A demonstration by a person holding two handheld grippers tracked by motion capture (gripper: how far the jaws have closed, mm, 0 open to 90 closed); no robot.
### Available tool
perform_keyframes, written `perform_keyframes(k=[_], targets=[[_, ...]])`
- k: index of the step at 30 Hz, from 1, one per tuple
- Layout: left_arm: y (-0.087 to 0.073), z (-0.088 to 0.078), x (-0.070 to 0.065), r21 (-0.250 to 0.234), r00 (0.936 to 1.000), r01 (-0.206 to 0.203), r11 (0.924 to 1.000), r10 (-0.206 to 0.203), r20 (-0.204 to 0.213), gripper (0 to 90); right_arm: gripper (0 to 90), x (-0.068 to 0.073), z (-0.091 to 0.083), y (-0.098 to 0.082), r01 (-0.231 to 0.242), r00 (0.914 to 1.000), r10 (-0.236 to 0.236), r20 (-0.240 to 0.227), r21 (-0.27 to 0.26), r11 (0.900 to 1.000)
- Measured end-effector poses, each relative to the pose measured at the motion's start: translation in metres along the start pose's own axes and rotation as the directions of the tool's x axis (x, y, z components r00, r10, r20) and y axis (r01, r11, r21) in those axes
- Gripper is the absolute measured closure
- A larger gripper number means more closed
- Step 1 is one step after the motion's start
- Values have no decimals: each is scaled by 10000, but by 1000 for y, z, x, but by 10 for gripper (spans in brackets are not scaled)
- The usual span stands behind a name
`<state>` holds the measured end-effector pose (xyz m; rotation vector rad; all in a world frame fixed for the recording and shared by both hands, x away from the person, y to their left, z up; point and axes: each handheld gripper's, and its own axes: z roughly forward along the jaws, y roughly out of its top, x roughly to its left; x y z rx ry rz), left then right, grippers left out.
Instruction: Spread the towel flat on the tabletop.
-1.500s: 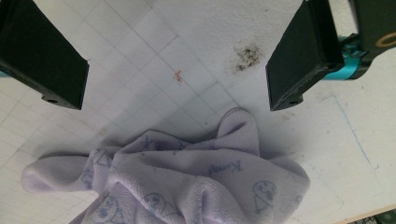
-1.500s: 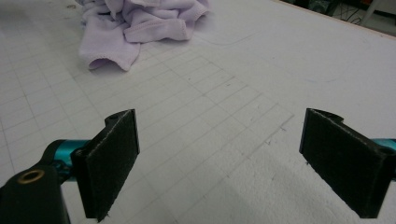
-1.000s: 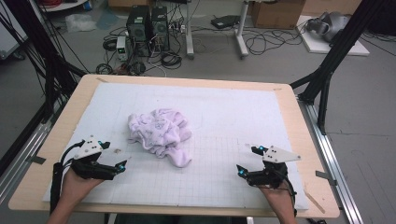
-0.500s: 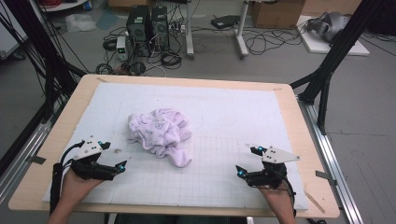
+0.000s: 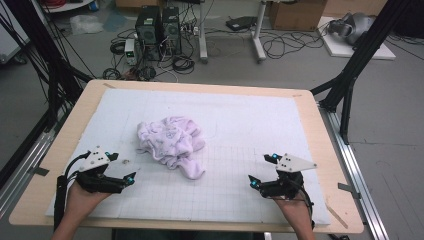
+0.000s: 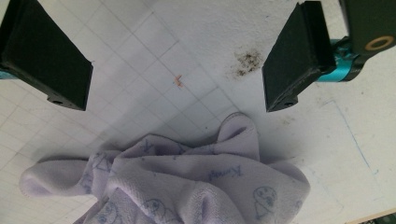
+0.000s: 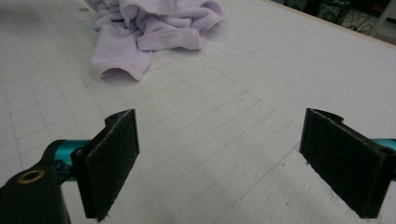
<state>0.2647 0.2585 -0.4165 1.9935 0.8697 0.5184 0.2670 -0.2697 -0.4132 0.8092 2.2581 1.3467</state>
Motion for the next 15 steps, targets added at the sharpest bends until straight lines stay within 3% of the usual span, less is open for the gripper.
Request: perform_keyframes(k=[7,15], targets=[[1,-1,-1,-162,9999,-21,9999,23,119,107,112,-6,8,26,-18,9988,13,-481,-110,9999],[1,-2,-1,-231,9998,-23,9997,27,187,117,113,-5,33,67,586,9924,-583,-1086,-9,9983]])
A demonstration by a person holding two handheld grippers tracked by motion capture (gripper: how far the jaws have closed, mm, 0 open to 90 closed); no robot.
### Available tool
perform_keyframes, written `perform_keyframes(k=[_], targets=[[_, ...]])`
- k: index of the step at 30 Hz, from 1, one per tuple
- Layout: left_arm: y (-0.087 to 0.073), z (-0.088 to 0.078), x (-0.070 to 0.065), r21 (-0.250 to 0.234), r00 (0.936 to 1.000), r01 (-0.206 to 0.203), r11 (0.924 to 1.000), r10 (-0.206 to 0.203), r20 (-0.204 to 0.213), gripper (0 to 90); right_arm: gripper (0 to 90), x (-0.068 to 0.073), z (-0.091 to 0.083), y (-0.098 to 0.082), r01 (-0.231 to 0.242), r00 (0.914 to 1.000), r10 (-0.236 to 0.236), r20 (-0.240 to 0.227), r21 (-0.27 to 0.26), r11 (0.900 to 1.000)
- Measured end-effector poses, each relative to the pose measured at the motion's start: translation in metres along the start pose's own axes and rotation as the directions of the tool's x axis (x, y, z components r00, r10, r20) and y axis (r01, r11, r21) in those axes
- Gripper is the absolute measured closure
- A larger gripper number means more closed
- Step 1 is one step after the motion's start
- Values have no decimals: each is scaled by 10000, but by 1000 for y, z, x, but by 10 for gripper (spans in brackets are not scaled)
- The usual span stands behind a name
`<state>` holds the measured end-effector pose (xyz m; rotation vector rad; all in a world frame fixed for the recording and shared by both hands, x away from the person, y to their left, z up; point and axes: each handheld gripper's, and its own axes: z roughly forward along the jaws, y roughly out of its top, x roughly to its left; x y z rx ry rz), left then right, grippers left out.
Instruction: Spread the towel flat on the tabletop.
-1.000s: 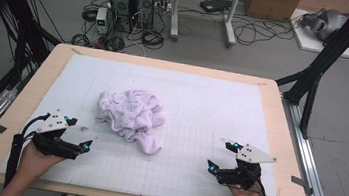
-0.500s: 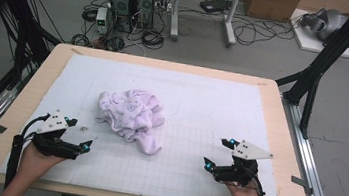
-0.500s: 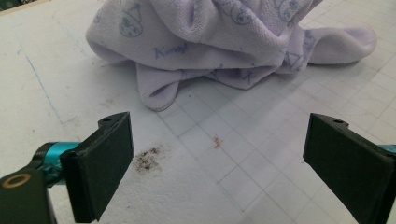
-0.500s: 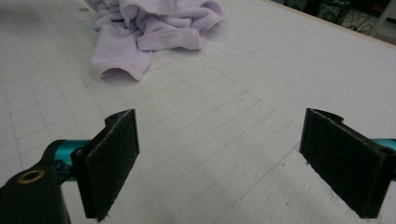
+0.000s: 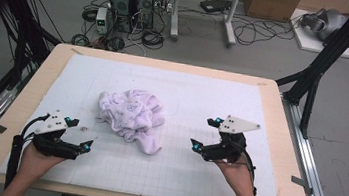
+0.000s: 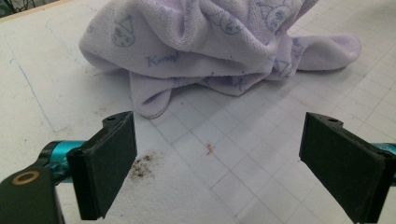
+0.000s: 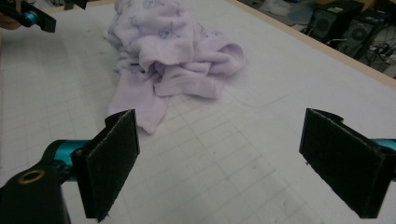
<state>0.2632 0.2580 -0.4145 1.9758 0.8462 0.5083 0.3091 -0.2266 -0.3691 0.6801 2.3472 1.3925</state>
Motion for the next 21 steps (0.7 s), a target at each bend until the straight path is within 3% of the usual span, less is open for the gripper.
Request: perform_keyframes(k=[8,9,12,13,21], targets=[[0,1,1,-19,10000,-20,10000,20,27,123,114,-2,27,32,221,9985,-220,-505,22,9998],[0,1,1,-21,10000,-31,10000,31,20,124,115,-1,38,42,232,9971,-231,-727,6,9997],[0,1,1,-42,10000,-12,10000,12,-7,126,117,0,48,50,396,9953,-387,-883,78,9992],[0,1,1,-39,10000,-20,10000,20,-7,129,119,4,62,58,562,9924,-529,-1115,264,9981],[0,0,2,-77,10000,-1,10000,1,-6,134,143,11,97,72,764,9824,-681,-1740,417,9962]])
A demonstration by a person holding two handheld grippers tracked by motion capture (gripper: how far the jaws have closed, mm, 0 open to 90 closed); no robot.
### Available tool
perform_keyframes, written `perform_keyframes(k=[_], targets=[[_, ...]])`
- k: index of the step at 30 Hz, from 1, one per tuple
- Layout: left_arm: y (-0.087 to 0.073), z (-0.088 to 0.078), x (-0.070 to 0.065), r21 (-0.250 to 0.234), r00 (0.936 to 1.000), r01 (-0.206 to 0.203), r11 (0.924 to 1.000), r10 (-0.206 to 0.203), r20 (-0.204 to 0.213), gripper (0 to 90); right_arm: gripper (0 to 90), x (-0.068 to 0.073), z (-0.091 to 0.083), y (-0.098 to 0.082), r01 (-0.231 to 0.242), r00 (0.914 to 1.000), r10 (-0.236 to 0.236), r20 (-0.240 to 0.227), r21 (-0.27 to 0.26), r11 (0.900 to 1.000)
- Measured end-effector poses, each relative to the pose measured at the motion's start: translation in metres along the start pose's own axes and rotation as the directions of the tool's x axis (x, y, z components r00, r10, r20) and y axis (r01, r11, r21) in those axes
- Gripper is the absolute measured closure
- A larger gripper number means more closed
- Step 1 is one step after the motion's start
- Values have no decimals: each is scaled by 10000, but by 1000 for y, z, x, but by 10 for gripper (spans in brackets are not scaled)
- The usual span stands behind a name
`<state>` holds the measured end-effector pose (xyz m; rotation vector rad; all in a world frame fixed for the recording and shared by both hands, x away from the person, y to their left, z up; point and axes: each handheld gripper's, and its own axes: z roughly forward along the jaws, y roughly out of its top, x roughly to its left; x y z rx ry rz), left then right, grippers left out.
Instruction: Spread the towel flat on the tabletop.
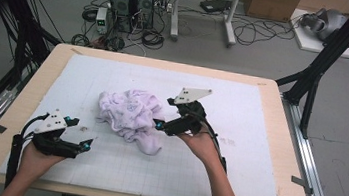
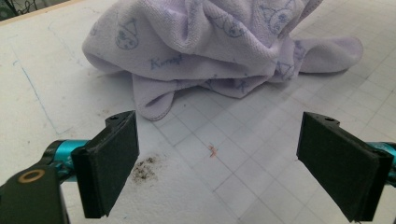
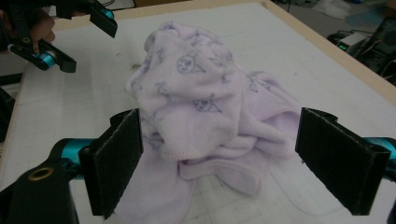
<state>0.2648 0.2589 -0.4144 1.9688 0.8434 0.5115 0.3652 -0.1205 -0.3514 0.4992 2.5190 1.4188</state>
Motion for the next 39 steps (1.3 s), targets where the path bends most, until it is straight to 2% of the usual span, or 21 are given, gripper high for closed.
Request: perform_keyframes(k=[3,7,8,15,21,29,33,35,36,38,39], targets=[[0,0,0,33,10000,-34,10000,34,-3,135,144,0,15,3,-67,9995,70,-298,86,9999],[0,1,1,59,10000,12,10000,-12,-54,137,158,5,40,6,91,9979,-65,-646,408,9991],[-1,0,1,47,10000,31,10000,-30,-69,137,158,5,40,6,91,9979,-65,-646,408,9991],[-1,0,2,26,10000,47,10000,-47,-55,137,168,8,68,2,174,9956,-93,-933,870,9961],[-1,1,1,33,10000,17,10000,-17,-11,137,205,6,77,-1,256,9961,-168,-863,1014,9945],[-1,1,2,46,10000,13,10000,-13,-13,137,340,3,92,-6,223,9968,-125,-793,1231,9921],[-2,1,2,52,10000,12,10000,-12,-13,137,485,2,97,-8,389,9964,-286,-803,1293,9908],[-2,1,2,55,10000,20,10000,-20,-21,137,638,3,97,-9,549,9940,-413,-1010,1357,9892],[-2,1,3,50,10000,13,10000,-13,-25,137,638,3,97,-9,549,9940,-413,-1010,1357,9892],[-2,1,3,35,10000,41,10000,-41,-36,137,694,3,94,-10,654,9927,-517,-1093,1253,9900],[-2,1,3,33,10000,41,10000,-41,-37,137,723,2,92,-10,522,9929,-387,-1121,1206,9913]])
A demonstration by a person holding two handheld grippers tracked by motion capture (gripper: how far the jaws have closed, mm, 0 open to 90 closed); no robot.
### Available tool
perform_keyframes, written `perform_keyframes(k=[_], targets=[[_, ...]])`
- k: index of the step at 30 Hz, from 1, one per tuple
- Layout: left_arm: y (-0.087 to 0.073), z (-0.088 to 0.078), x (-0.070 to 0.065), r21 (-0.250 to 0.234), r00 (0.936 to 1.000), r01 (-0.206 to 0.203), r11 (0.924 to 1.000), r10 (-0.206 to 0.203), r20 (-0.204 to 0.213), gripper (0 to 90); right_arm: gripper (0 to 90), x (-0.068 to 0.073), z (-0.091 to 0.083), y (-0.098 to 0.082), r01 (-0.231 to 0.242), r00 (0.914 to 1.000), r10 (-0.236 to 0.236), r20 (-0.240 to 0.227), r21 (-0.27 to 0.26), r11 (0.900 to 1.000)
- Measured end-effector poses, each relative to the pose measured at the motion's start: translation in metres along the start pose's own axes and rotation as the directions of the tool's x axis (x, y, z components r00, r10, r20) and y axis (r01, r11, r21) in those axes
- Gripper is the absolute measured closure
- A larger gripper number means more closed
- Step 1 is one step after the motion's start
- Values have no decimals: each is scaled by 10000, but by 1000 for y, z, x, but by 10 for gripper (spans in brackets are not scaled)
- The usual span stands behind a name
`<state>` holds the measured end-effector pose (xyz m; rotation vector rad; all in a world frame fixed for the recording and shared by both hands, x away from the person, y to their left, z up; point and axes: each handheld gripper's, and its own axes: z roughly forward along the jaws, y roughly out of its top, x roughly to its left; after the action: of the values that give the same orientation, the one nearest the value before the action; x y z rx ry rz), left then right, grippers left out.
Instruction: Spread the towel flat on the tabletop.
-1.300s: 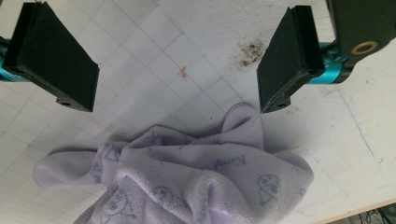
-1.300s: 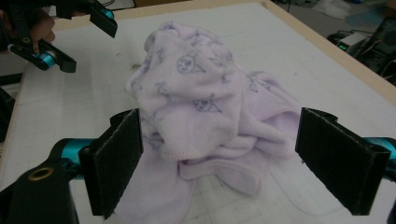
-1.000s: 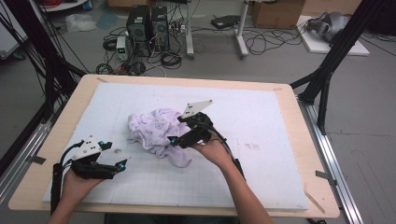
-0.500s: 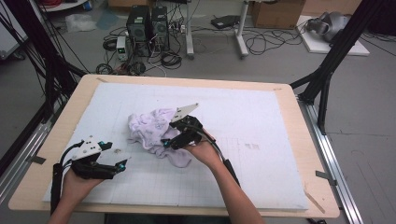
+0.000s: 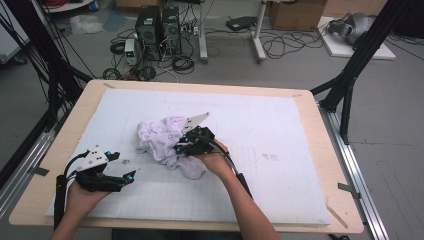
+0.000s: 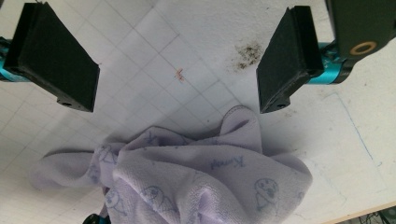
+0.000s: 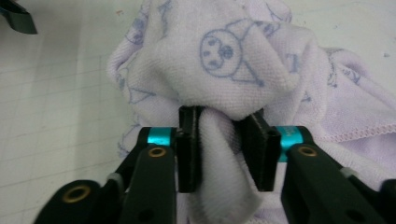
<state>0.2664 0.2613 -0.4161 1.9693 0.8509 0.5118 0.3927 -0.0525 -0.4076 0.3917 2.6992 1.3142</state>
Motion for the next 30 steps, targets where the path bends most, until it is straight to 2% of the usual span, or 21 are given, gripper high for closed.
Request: perform_keyframes(k=[2,9,20,27,29,30], targets=[[0,0,0,-8,10000,-3,10000,3,2,137,744,0,-3,0,-183,9998,182,-57,-29,9998],[0,-1,0,-32,10000,-8,10000,8,-25,139,761,6,-23,3,200,9997,-202,-101,-246,9995],[1,-1,-1,-64,10000,-47,10000,47,-18,145,763,22,-77,-7,616,9978,-633,-192,-790,9950],[1,-1,-2,-77,10000,-45,10000,45,-30,148,764,42,-113,-25,790,9967,-804,-125,-892,9929],[1,0,-3,-93,10000,-77,9999,77,-5,152,764,49,-120,-34,729,9972,-740,-108,-805,9941],[1,0,-3,-87,10000,-81,9999,81,-5,154,764,53,-122,-45,676,9974,-690,-184,-701,9953]])
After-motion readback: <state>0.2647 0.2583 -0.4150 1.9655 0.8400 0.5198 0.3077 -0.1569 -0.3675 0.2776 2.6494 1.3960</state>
